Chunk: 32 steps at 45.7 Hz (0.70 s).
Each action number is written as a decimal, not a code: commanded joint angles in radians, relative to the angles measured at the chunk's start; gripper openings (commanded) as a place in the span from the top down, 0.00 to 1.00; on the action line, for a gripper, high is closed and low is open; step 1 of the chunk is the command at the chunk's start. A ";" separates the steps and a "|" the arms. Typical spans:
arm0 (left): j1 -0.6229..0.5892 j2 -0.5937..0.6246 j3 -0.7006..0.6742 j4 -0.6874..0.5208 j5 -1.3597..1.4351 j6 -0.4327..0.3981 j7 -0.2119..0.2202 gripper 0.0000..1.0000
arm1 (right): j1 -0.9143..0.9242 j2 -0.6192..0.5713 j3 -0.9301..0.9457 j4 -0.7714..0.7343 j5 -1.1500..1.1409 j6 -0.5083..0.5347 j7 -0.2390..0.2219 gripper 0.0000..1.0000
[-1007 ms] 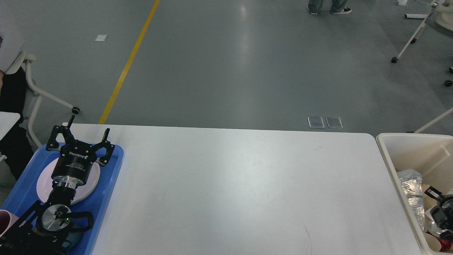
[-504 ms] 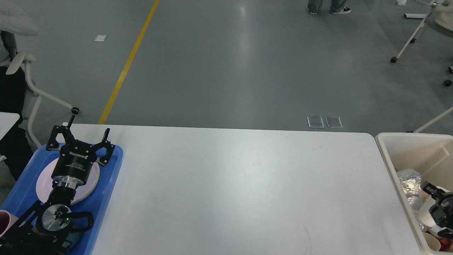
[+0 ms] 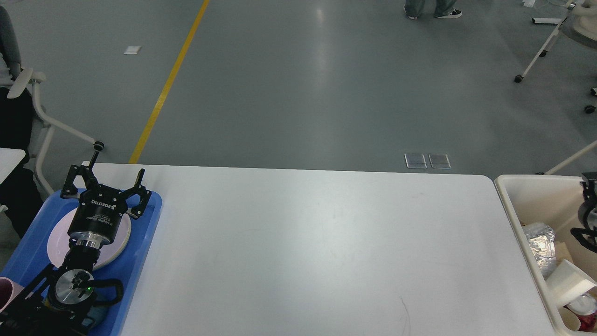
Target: Tidy desktop
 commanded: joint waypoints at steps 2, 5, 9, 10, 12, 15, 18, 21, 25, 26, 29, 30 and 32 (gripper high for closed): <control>0.000 0.000 0.000 0.001 0.000 0.000 0.000 0.04 | -0.014 -0.077 0.392 0.283 -0.001 0.002 0.001 0.00; 0.000 0.000 0.000 0.001 0.000 0.000 0.000 0.04 | -0.049 -0.083 0.507 0.367 -0.001 0.002 0.002 0.00; 0.000 0.000 0.000 -0.001 0.000 0.000 0.000 0.04 | -0.074 -0.060 0.618 0.429 -0.012 0.015 0.027 0.00; 0.000 0.000 0.000 0.001 0.000 0.000 0.000 0.04 | -0.084 -0.045 0.636 0.441 -0.013 0.018 0.050 0.00; 0.000 0.000 0.000 -0.001 0.000 0.000 0.000 0.04 | -0.113 -0.007 0.672 0.455 -0.013 0.022 0.134 0.00; 0.000 0.000 0.000 0.001 0.000 0.000 0.000 0.04 | -0.159 0.043 0.682 0.460 -0.021 0.022 0.272 0.00; 0.000 0.000 0.000 -0.001 0.000 0.000 0.000 0.04 | -0.201 0.082 0.692 0.463 -0.027 0.022 0.372 0.00; 0.000 -0.001 0.000 -0.001 0.000 0.000 0.000 0.04 | -0.247 0.122 0.702 0.463 -0.029 0.022 0.444 0.00; 0.000 0.000 0.000 0.001 0.000 0.000 0.000 0.04 | -0.299 0.171 0.727 0.463 -0.030 0.022 0.533 0.00; 0.000 0.000 0.000 0.001 0.000 0.000 0.000 0.04 | -0.304 0.176 0.732 0.466 -0.030 0.023 0.541 0.00; 0.000 -0.001 0.000 0.001 0.000 0.000 0.000 0.04 | -0.310 0.181 0.741 0.492 -0.030 0.023 0.546 0.00; 0.000 -0.001 0.000 0.001 0.000 0.000 0.000 0.04 | -0.311 0.181 0.741 0.505 -0.030 0.023 0.546 0.00; 0.000 -0.001 -0.002 -0.001 0.000 0.000 0.000 0.04 | -0.313 0.179 0.742 0.536 -0.030 0.023 0.549 0.00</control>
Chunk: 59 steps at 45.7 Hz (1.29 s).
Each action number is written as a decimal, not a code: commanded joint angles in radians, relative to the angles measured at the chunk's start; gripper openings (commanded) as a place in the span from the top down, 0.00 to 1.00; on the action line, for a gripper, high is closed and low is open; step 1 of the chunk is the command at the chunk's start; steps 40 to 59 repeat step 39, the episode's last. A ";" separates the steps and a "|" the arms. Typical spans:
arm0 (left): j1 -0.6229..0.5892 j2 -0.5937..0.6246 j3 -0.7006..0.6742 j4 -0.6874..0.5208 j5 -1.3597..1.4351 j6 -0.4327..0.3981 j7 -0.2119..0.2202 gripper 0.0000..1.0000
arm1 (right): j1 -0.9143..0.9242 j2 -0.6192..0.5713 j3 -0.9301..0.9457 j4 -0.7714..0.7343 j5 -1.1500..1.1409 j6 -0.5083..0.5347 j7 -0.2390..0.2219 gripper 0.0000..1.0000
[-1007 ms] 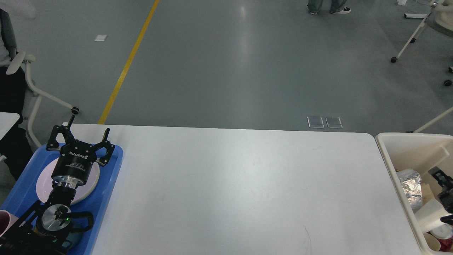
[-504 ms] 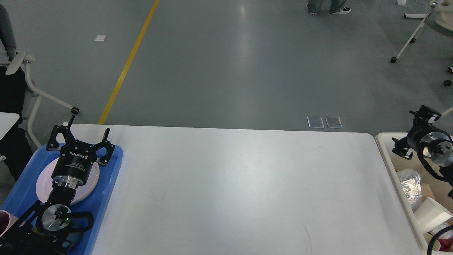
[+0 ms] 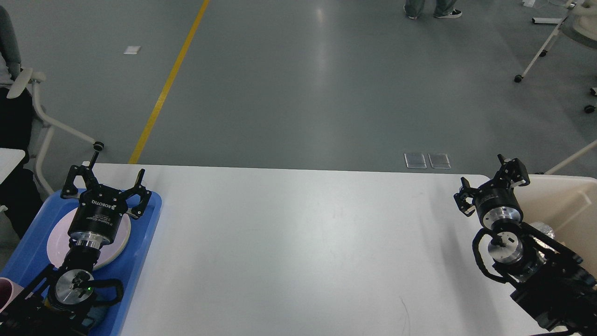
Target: Tidy desktop
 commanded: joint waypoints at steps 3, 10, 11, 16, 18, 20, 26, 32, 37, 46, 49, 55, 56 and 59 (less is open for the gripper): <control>0.000 0.001 0.000 0.001 0.000 0.000 0.000 0.04 | -0.012 0.007 0.030 0.094 0.000 0.001 0.020 0.00; 0.000 0.001 0.000 -0.001 0.000 0.000 0.000 0.04 | -0.020 0.039 0.044 0.101 0.000 0.001 0.019 0.00; 0.000 0.001 0.000 -0.001 0.000 0.000 0.000 0.04 | -0.022 0.039 0.043 0.106 0.000 0.001 0.019 0.00; 0.000 0.001 0.000 0.001 0.000 0.000 0.000 0.04 | -0.044 0.030 0.052 0.146 -0.002 0.001 0.026 0.00; 0.000 -0.001 0.000 0.001 0.000 0.000 0.000 0.04 | -0.058 0.022 0.054 0.175 -0.005 0.001 0.049 0.00; 0.000 0.001 0.000 -0.001 0.000 0.000 0.000 0.04 | -0.068 0.010 0.057 0.201 -0.017 0.001 0.087 0.00; 0.000 0.001 0.000 -0.001 0.000 0.000 0.000 0.04 | -0.081 0.007 0.072 0.226 -0.054 -0.002 0.144 0.00; 0.000 0.001 0.000 -0.001 0.000 0.000 0.000 0.04 | -0.083 0.007 0.081 0.215 -0.054 -0.004 0.144 0.00; 0.000 0.001 0.000 0.001 0.000 0.000 0.000 0.04 | -0.087 0.005 0.081 0.216 -0.054 -0.004 0.143 0.00; 0.000 0.001 0.000 0.001 0.000 0.001 0.000 0.04 | -0.091 0.004 0.081 0.215 -0.054 -0.004 0.143 0.00; 0.000 0.001 0.000 0.001 0.000 0.001 0.000 0.04 | -0.091 0.004 0.081 0.215 -0.054 -0.004 0.143 0.00; 0.000 0.001 0.000 0.001 0.000 0.001 0.000 0.04 | -0.091 0.004 0.081 0.215 -0.054 -0.004 0.143 0.00; 0.000 0.001 0.000 0.001 0.000 0.001 0.000 0.04 | -0.091 0.004 0.081 0.215 -0.054 -0.004 0.143 0.00; 0.000 0.001 0.000 0.001 0.000 0.001 0.000 0.04 | -0.091 0.004 0.081 0.215 -0.054 -0.004 0.143 0.00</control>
